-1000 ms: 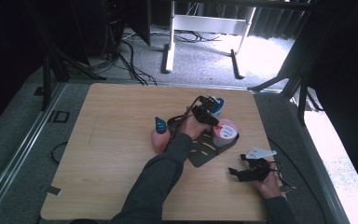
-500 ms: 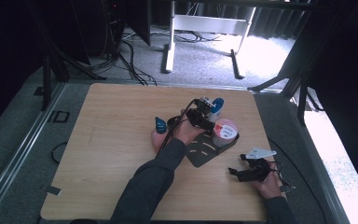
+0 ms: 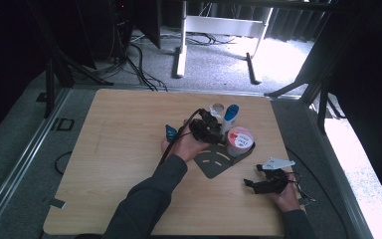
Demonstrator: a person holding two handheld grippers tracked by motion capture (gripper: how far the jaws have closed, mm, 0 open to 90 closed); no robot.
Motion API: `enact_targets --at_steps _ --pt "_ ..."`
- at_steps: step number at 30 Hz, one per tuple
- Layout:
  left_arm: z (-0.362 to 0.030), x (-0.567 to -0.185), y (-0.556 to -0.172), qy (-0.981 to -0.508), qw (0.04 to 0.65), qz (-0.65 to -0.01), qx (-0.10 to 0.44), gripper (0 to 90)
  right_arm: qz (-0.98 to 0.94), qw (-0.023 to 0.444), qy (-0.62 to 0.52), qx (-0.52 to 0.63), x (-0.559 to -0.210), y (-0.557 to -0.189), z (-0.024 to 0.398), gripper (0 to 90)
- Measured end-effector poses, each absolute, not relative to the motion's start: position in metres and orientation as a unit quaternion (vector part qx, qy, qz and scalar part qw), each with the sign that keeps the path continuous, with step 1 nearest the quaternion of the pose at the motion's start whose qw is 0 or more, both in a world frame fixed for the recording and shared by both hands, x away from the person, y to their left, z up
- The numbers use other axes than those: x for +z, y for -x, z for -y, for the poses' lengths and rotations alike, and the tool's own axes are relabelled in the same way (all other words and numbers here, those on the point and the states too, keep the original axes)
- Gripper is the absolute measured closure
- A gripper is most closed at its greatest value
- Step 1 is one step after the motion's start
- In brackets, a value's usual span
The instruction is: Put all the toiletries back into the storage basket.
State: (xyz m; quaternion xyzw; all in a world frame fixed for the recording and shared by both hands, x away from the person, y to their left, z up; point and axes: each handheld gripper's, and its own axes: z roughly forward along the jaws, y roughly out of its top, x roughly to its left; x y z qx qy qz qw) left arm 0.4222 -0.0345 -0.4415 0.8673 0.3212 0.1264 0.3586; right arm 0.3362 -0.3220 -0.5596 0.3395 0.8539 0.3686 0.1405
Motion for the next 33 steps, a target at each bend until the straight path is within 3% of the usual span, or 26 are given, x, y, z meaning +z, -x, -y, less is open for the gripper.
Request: enact_targets --at_steps 20,33 --pt "-0.011 -0.427 -0.41 -0.865 0.37 -0.313 0.131 44.5 -0.854 0.141 -0.339 0.369 -0.56 -0.336 0.322 15.7" --pt "-0.049 -0.418 -0.411 -0.853 0.382 -0.319 0.153 35.1 -0.854 0.141 -0.339 0.369 -0.56 -0.336 0.322 15.7"
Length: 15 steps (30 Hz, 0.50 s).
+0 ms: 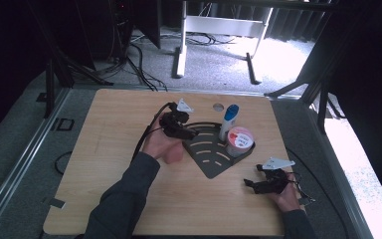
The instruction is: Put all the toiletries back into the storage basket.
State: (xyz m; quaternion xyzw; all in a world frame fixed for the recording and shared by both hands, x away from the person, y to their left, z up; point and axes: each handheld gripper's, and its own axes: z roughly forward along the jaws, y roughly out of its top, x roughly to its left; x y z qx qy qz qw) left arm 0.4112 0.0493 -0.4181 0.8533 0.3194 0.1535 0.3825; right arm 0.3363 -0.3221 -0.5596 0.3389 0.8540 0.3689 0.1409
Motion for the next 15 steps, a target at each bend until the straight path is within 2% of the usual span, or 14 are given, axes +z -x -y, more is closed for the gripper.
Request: enact_targets --at_steps 15 --pt "-0.071 -0.421 -0.415 -0.848 0.386 -0.331 0.148 27.1 -0.854 0.14 -0.34 0.369 -0.56 -0.336 0.322 15.7"
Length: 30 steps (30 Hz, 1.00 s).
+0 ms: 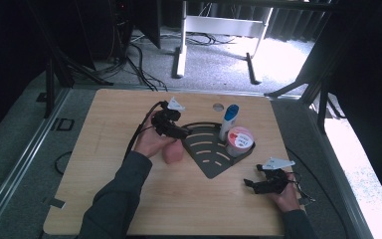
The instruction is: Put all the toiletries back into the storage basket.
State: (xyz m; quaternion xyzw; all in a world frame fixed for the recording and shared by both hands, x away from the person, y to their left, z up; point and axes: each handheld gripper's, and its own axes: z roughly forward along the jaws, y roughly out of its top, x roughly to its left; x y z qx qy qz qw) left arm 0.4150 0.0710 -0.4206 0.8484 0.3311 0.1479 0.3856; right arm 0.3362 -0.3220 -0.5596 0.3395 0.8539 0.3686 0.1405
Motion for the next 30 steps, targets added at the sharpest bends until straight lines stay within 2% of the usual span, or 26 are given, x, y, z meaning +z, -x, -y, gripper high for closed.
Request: enact_targets --at_steps 11,30 --pt "-0.077 -0.426 -0.415 -0.849 0.384 -0.335 0.142 15.4 -0.854 0.14 -0.339 0.369 -0.56 -0.336 0.322 15.7" --pt "-0.082 -0.437 -0.41 -0.851 0.379 -0.337 0.137 12.0 -0.854 0.14 -0.339 0.369 -0.56 -0.336 0.322 15.7"
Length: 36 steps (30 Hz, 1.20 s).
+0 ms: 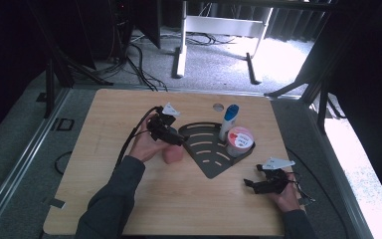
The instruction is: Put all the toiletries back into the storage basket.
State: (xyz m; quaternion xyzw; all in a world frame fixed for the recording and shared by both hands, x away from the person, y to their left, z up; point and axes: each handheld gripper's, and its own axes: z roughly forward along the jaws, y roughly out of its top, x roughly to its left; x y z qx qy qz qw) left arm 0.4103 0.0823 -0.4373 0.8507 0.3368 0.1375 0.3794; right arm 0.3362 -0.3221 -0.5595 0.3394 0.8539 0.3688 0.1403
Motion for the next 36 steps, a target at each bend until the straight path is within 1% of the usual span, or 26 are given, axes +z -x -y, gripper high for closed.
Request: enact_targets --at_steps 2,10,12,13,14,16,19,30,31,35,36 --pt "-0.083 -0.438 -0.41 -0.852 0.38 -0.334 0.134 9.1 -0.854 0.14 -0.339 0.369 -0.56 -0.336 0.322 15.7" --pt "-0.086 -0.444 -0.413 -0.854 0.37 -0.336 0.143 10.1 -0.854 0.14 -0.34 0.369 -0.56 -0.336 0.322 15.7" --pt "-0.088 -0.445 -0.413 -0.849 0.379 -0.339 0.141 10.2 -0.854 0.14 -0.34 0.369 -0.559 -0.336 0.322 15.7" --pt "-0.089 -0.447 -0.412 -0.845 0.388 -0.34 0.143 14.0 -0.854 0.139 -0.34 0.369 -0.559 -0.336 0.322 15.7" --pt "-0.091 -0.448 -0.411 -0.841 0.393 -0.343 0.143 14.9 -0.854 0.139 -0.34 0.369 -0.559 -0.336 0.322 15.7" --pt "-0.095 -0.452 -0.411 -0.836 0.401 -0.35 0.133 15.0 -0.853 0.138 -0.34 0.371 -0.559 -0.337 0.323 15.7" --pt "-0.095 -0.455 -0.41 -0.837 0.397 -0.351 0.139 14.9 -0.853 0.137 -0.341 0.371 -0.559 -0.337 0.323 15.7" --pt "-0.095 -0.467 -0.41 -0.84 0.393 -0.353 0.127 17.1 -0.853 0.137 -0.341 0.371 -0.559 -0.337 0.323 15.7" --pt "-0.095 -0.468 -0.41 -0.839 0.394 -0.353 0.127 19.7 -0.853 0.137 -0.341 0.371 -0.559 -0.337 0.323 15.7" --pt "-0.094 -0.469 -0.408 -0.838 0.397 -0.351 0.127 24.7 -0.853 0.136 -0.341 0.371 -0.559 -0.337 0.323 15.7" --pt "-0.093 -0.469 -0.407 -0.837 0.4 -0.35 0.129 24.7 -0.853 0.137 -0.341 0.371 -0.559 -0.337 0.323 15.7"
